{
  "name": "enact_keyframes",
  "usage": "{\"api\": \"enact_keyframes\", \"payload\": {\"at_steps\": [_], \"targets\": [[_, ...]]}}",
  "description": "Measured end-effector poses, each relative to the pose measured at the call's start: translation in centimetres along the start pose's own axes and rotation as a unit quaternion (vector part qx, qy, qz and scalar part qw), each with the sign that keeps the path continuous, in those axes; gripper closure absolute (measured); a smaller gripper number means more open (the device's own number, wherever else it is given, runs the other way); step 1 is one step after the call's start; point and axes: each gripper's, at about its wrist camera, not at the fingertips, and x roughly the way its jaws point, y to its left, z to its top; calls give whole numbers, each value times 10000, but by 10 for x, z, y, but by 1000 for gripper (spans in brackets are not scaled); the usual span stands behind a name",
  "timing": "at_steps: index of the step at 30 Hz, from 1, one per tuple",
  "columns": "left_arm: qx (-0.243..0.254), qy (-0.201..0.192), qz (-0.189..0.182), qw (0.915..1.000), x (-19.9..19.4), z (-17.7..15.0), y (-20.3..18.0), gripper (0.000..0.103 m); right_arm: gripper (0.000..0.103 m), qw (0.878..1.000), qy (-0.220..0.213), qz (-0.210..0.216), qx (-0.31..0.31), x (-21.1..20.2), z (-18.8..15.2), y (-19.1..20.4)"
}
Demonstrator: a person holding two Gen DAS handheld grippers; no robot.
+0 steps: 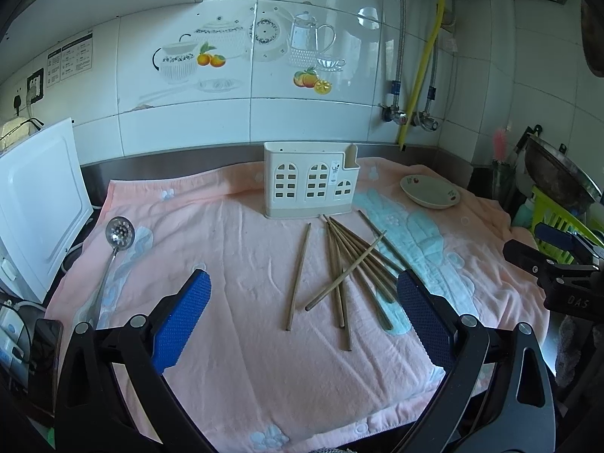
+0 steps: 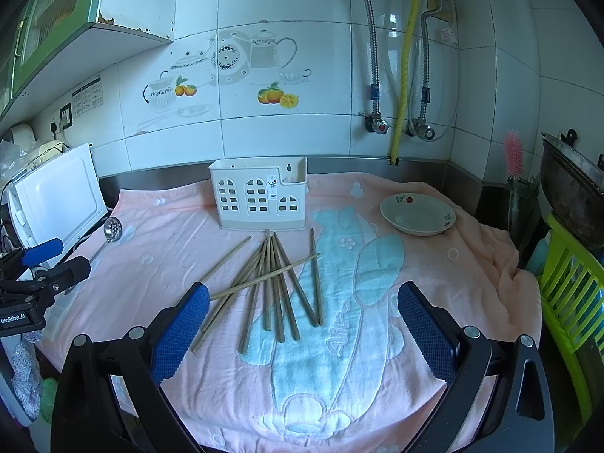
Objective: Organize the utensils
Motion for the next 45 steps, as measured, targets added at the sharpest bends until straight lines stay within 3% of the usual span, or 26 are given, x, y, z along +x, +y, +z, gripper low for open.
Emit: {"api": "enact_keyframes", "payload": {"at_steps": [45], "targets": [[55,-153,122,9998,3,0,-1,6,6,10000,-4,62,8,5,1,2]]}}
